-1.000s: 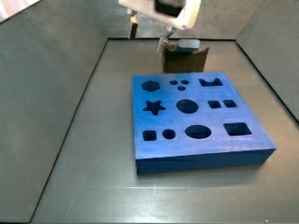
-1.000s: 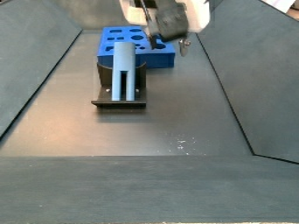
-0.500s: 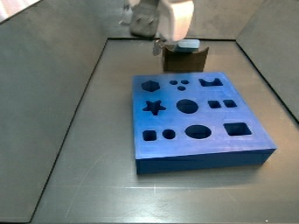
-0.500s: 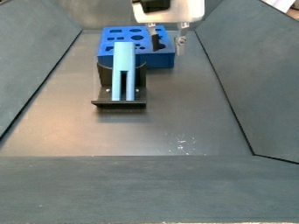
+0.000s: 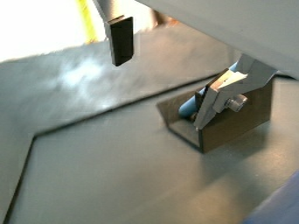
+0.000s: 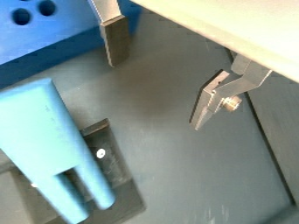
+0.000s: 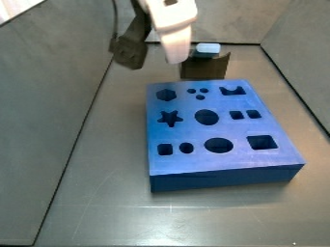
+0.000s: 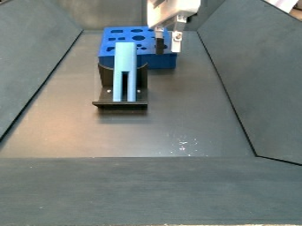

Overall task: Pick up the square-circle object. Move up. Rotate the square-circle object. Place the square-circle object on the fixture. Regrasp the square-circle object. Move to above the board. Insert the square-circle object.
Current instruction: Regrasp the square-circle object.

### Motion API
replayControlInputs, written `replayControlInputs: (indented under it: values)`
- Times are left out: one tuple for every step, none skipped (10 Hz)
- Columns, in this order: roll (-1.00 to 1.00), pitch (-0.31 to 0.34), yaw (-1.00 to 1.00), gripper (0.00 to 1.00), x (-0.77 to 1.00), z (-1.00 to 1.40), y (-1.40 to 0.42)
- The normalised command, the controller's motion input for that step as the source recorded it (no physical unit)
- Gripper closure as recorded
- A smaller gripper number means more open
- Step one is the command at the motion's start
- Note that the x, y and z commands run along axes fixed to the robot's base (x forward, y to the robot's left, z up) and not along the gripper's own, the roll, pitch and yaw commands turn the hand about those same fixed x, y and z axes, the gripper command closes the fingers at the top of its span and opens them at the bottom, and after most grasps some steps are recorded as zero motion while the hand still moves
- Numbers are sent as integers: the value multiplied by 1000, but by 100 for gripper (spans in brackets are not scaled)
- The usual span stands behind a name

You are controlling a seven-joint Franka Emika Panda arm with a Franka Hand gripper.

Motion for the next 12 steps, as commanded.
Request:
replayControlInputs:
  values:
    - [952,140,-1000,0,-38,8,-14]
    - [955,357,-1000,0,-24,-12,-8]
    - [764,489,-774,0,-10,-30,-10]
    - [518,647,-467,0,20,-31,-6]
    - [381,697,-257,0,40,-20,-4]
    - [326,690,-120,0,54,-18,-5]
    - [237,652,181,0,63,-24,-32]
    - [206,624,279,0,66,-18,-44]
    - [159,511,404,0,72,-4,-46]
    - [133,352,465,0,65,-11,-42]
    - [118,233,474,0,63,-10,-41]
    - [107,161,462,0,62,-9,-41]
